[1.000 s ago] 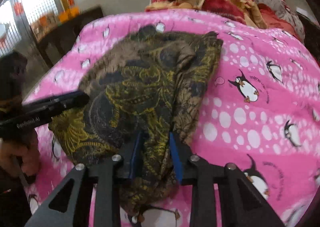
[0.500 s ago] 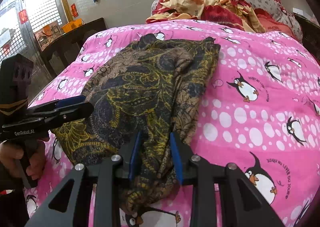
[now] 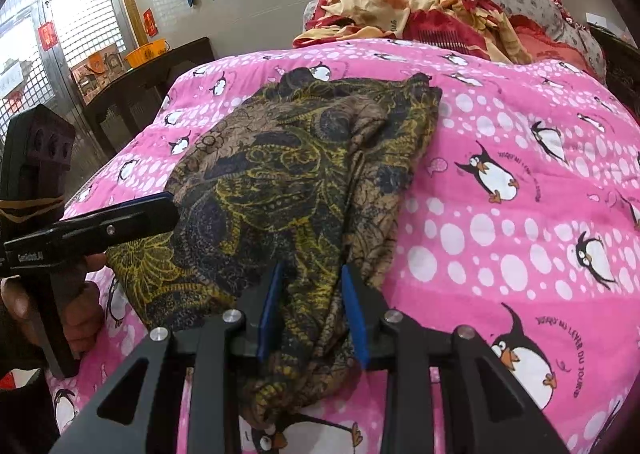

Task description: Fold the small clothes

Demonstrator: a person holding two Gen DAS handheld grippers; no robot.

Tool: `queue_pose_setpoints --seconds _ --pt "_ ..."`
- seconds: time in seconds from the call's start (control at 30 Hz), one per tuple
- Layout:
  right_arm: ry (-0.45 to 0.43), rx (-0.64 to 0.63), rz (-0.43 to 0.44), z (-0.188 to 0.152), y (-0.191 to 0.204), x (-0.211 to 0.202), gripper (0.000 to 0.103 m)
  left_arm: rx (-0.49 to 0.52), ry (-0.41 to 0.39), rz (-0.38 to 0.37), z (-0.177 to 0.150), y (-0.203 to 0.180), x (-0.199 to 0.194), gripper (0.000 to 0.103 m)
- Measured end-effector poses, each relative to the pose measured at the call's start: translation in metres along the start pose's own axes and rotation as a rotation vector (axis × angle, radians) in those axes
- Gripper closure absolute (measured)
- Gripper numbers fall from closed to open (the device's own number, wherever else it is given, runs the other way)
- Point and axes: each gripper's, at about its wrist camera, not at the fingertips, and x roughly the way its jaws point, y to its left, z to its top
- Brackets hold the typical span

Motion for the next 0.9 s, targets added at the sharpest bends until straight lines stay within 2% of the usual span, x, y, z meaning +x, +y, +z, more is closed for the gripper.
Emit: queue_pose_setpoints --seconds 0.5,0.57,0.77,0.9 --pt "-0.002 0.002 0.006 0.000 -0.001 -0.001 0.071 -0.021 -0.008 -0.039 0.001 0.006 0.000 0.020" --pt "-0.002 0.001 0.004 0.000 -0.001 -0.001 0.071 0.000 0.000 -0.010 0.000 0.002 0.001 0.020" --pt "-0.003 0.002 0.007 0.000 -0.002 -0.001 0.071 0.132 0.048 0.160 -0.004 -0.024 0.012 0.020" --pt "-0.003 0.000 0.006 -0.001 -0.001 0.000 0.071 0.164 0.062 0.184 -0.004 -0.029 0.016 0.018"
